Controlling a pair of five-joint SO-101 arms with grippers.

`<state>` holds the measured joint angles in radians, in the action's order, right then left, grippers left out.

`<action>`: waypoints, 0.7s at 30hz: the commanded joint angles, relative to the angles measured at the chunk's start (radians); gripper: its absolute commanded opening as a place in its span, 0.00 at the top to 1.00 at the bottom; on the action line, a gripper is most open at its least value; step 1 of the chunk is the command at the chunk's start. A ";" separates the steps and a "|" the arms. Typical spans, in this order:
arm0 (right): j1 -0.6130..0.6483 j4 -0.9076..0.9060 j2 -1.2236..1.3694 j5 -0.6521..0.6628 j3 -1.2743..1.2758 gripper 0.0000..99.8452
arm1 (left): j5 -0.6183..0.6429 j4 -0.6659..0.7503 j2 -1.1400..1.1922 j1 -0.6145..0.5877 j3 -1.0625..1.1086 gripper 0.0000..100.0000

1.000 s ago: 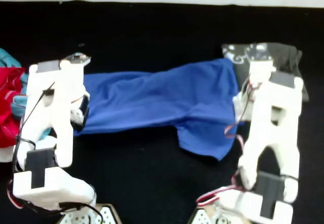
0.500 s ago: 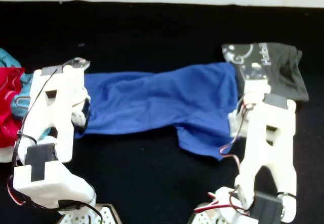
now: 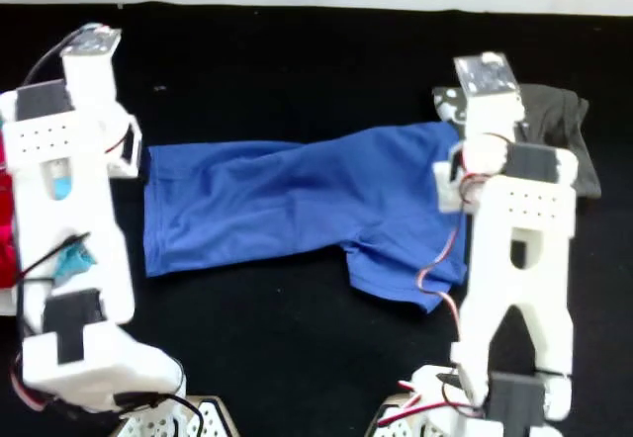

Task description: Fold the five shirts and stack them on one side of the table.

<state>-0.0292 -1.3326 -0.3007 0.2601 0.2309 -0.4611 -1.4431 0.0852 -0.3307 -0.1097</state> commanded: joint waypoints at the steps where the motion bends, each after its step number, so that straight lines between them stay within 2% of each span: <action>1: 0.073 0.119 0.102 -0.060 -0.047 0.96 | 0.049 0.041 0.130 0.099 -0.068 0.98; 5: 0.125 0.243 0.285 -0.061 -0.071 0.99 | 0.097 0.061 0.328 0.182 -0.188 0.99; 9: 0.125 0.312 0.476 -0.057 -0.145 0.99 | 0.101 0.072 0.524 0.188 -0.363 0.99; 16: 0.084 0.363 0.797 -0.055 -0.426 0.99 | 0.101 0.081 0.915 0.048 -0.878 0.99; 21: 0.058 0.295 0.940 -0.060 -0.656 0.99 | 0.104 0.031 1.141 -0.025 -1.218 0.99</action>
<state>0.0506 -0.9981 0.6107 0.2064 -0.2739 -0.3613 -1.3924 1.1347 -0.2984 -1.1208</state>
